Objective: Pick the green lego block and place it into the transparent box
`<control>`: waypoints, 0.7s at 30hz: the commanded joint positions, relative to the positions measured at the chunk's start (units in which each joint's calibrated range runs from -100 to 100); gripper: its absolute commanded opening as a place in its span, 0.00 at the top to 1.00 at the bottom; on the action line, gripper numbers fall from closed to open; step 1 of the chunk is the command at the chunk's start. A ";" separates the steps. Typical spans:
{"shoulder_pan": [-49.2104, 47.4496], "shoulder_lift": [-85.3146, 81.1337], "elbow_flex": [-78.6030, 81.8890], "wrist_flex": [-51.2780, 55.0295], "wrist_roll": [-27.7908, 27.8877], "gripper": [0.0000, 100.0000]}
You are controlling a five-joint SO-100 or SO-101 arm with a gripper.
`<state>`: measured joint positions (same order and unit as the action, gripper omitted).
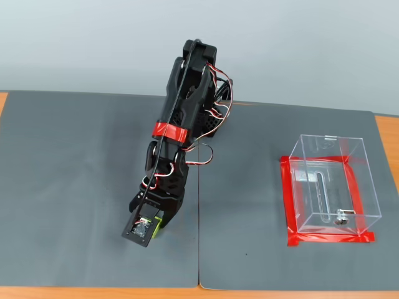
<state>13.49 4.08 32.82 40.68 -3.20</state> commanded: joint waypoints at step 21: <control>-0.24 -1.24 -2.57 -0.05 0.31 0.91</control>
<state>13.49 4.08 32.82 40.59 -3.20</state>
